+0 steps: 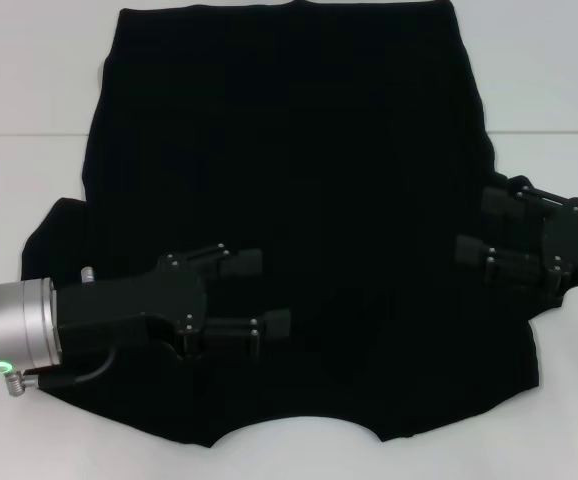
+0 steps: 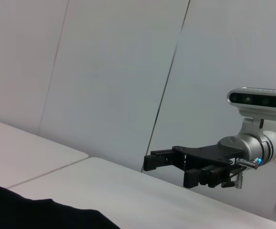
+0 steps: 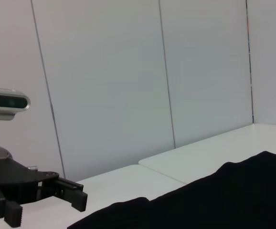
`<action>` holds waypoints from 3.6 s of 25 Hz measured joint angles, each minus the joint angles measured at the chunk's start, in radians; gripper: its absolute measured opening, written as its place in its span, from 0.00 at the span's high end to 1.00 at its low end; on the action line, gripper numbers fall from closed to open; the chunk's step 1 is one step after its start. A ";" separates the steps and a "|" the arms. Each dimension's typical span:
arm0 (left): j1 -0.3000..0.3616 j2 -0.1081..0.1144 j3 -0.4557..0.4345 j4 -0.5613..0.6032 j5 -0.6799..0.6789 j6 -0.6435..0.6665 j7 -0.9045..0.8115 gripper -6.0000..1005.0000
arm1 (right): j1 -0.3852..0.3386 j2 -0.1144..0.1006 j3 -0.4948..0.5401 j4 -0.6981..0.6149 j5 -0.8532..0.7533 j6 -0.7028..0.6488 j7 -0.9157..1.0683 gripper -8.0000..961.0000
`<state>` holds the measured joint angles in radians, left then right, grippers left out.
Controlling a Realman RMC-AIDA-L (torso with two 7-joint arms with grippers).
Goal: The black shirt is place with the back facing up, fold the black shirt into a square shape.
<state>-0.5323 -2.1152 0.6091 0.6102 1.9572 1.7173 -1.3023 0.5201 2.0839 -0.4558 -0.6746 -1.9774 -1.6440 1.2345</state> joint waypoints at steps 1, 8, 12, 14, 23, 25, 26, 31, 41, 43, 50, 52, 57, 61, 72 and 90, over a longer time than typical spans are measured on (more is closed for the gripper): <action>0.000 0.000 0.000 0.000 0.000 0.000 0.001 0.07 | 0.000 0.000 0.000 0.000 0.000 0.000 0.001 0.13; -0.001 0.000 0.000 0.000 -0.002 0.001 0.003 0.07 | 0.001 -0.001 0.005 0.000 0.000 0.000 0.003 0.13; -0.003 0.000 0.000 0.001 -0.003 0.002 0.000 0.07 | 0.003 0.000 0.003 0.000 0.000 0.000 0.003 0.13; -0.004 0.000 0.000 0.001 -0.003 0.003 -0.004 0.07 | 0.004 0.000 0.001 0.000 0.000 0.000 0.003 0.13; -0.009 0.006 -0.004 0.075 0.007 -0.046 -0.240 0.07 | 0.007 0.001 0.003 0.005 0.000 0.000 0.004 0.13; -0.006 0.008 -0.007 0.112 0.015 -0.083 -0.335 0.07 | 0.008 0.001 0.002 0.008 0.000 0.000 0.004 0.13; -0.004 0.009 -0.012 0.133 0.021 -0.108 -0.390 0.07 | 0.008 0.001 0.001 0.010 0.000 0.000 0.003 0.13; 0.008 0.016 -0.050 0.207 0.084 -0.191 -0.564 0.07 | 0.013 0.004 0.000 0.023 -0.001 0.004 0.004 0.13; 0.001 0.027 -0.055 0.335 0.319 -0.311 -0.913 0.07 | 0.034 0.006 0.000 0.041 -0.003 0.009 0.029 0.13; 0.000 0.028 -0.055 0.345 0.352 -0.329 -0.951 0.07 | 0.036 0.006 0.000 0.041 -0.001 0.010 0.029 0.13; 0.005 0.029 -0.059 0.349 0.450 -0.424 -1.012 0.07 | 0.043 0.007 0.000 0.052 0.000 0.016 0.029 0.13; 0.010 0.027 -0.067 0.346 0.457 -0.443 -1.015 0.07 | 0.043 0.007 0.000 0.052 0.000 0.018 0.030 0.13; 0.018 0.025 -0.088 0.343 0.472 -0.468 -1.022 0.07 | 0.043 0.007 0.002 0.052 0.000 0.020 0.030 0.13; 0.020 0.024 -0.093 0.331 0.478 -0.490 -1.037 0.07 | 0.044 0.007 0.002 0.052 0.000 0.022 0.030 0.13; 0.022 0.021 -0.093 0.308 0.480 -0.557 -1.064 0.07 | 0.045 0.007 0.002 0.052 0.000 0.023 0.030 0.13; 0.005 0.026 -0.067 0.322 0.582 -0.545 -1.060 0.07 | 0.051 0.007 0.006 0.053 0.001 0.023 0.030 0.13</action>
<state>-0.5268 -2.0891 0.5423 0.9326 2.5394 1.1727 -2.3626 0.5715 2.0908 -0.4500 -0.6218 -1.9760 -1.6215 1.2644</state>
